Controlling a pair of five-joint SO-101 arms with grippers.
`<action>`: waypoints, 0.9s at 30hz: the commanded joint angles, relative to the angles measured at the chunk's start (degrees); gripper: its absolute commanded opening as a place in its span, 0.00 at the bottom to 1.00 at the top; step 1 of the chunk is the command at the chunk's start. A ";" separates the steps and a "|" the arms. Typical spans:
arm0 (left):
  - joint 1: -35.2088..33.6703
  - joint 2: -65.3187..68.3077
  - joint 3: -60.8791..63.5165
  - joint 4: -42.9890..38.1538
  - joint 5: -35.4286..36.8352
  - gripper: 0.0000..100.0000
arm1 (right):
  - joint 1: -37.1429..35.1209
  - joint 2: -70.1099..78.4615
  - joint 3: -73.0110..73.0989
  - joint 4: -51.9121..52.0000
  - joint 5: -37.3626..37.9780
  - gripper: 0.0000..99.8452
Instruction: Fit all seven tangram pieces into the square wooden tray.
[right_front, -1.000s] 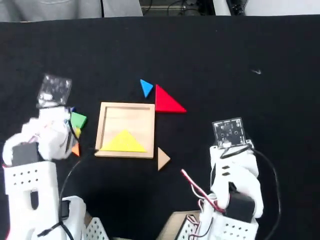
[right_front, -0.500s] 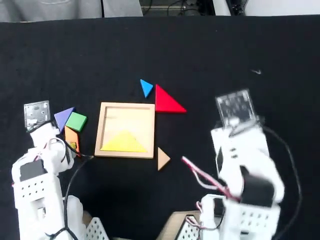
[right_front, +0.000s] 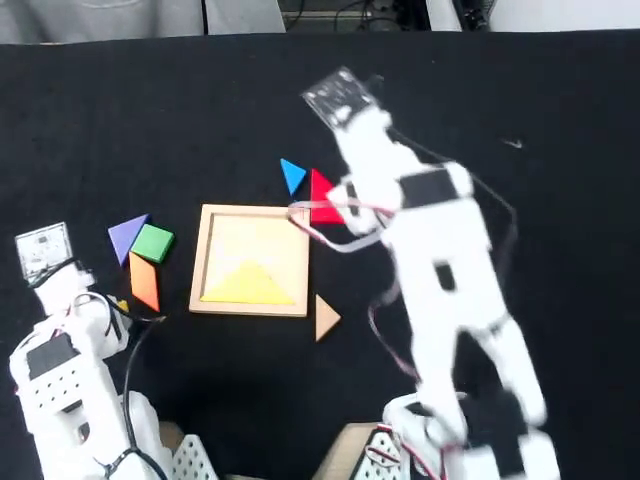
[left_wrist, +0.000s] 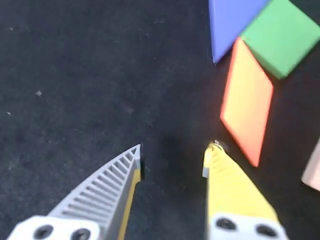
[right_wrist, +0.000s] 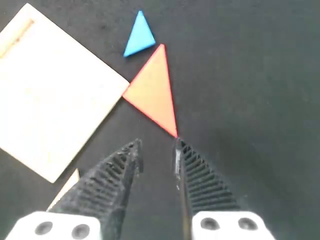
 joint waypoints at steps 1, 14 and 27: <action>-1.10 -0.79 0.84 -2.99 -0.62 0.21 | -1.85 12.00 -8.48 -1.58 0.53 0.19; -0.57 -0.79 0.92 -3.08 -0.88 0.21 | -0.62 30.99 -11.91 -6.51 24.35 0.26; 2.33 -0.79 1.10 -3.08 -1.05 0.21 | -2.55 34.95 -13.32 -11.34 24.62 0.26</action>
